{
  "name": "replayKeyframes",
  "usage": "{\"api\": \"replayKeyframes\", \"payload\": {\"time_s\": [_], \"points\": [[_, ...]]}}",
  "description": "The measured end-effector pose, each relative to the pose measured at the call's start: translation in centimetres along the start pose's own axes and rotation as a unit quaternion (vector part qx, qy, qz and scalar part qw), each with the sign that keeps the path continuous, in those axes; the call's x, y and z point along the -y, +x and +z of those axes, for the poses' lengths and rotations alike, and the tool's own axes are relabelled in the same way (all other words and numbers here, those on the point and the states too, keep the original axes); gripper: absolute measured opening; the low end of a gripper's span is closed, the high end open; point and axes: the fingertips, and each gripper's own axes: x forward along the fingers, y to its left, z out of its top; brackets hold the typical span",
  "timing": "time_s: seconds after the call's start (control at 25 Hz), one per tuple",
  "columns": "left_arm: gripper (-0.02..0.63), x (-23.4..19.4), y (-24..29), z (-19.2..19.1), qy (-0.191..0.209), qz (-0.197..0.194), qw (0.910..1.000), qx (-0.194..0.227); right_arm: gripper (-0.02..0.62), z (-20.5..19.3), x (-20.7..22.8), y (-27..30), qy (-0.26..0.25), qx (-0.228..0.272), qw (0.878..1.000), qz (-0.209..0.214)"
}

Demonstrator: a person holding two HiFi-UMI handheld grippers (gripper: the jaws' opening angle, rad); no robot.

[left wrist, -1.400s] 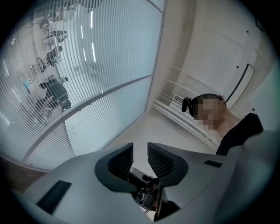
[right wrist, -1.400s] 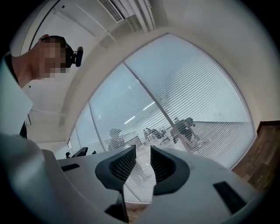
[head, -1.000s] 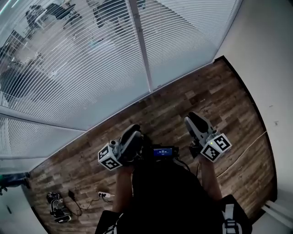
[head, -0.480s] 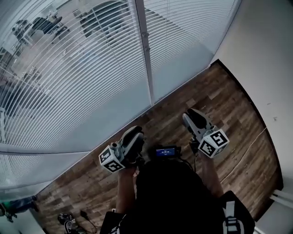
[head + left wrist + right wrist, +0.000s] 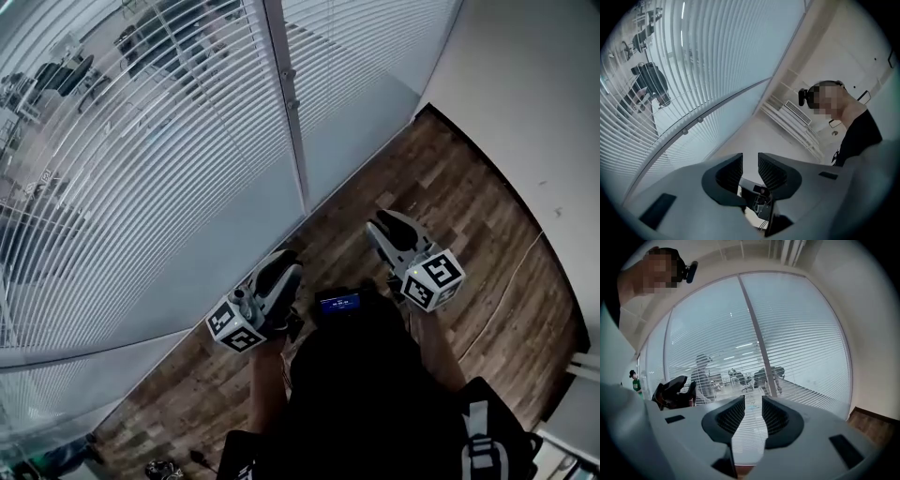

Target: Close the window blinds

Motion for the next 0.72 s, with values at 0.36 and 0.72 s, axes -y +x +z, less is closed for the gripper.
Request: {"api": "replayKeyframes", "payload": {"time_s": [0.36,0.72], "points": [[0.111,-2.6,0.3,0.7,0.029,0.046,0.9985,0.001,0.095,1.0,1.1,5.3,-0.007,0.008,0.999,0.039],[0.112,-6.6,9.9,-1.7,0.061,0.116,0.9911,0.023,0.095,3.8,12.7,4.0,-0.004,0.041,0.997,0.071]]}}
